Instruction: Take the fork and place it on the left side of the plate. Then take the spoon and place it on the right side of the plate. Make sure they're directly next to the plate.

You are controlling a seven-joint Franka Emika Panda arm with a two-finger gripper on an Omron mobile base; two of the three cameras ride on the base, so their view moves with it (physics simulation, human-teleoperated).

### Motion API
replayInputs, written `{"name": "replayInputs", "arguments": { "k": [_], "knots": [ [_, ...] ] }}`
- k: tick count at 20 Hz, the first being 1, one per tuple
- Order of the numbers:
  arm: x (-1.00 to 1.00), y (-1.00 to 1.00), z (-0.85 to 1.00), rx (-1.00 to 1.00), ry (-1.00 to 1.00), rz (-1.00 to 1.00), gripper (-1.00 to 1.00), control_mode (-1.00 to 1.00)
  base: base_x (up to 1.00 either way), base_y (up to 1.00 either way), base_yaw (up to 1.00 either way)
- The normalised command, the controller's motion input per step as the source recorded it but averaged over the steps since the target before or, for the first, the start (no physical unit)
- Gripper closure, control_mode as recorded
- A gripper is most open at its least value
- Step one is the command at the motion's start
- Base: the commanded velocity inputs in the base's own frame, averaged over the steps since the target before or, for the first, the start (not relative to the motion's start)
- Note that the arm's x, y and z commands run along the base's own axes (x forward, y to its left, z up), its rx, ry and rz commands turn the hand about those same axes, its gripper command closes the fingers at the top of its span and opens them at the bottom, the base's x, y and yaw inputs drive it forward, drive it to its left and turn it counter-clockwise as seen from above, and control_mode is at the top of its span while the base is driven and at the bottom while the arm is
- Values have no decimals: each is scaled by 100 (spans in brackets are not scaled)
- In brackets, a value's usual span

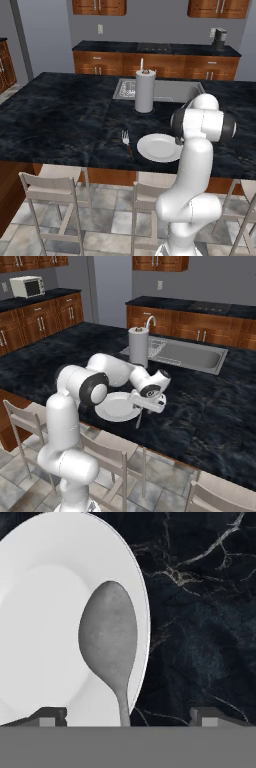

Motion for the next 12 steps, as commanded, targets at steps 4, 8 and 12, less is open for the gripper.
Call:
{"name": "replayInputs", "arguments": {
  "k": [4,8,12],
  "knots": [
    [-5,-30,19,8,-6,0,-100,-100,0,0,0],
    [-15,-22,12,5,-9,0,-100,-100,0,0,0],
    [-30,-8,8,0,-8,0,-100,-100,0,0,0]
  ]
}}
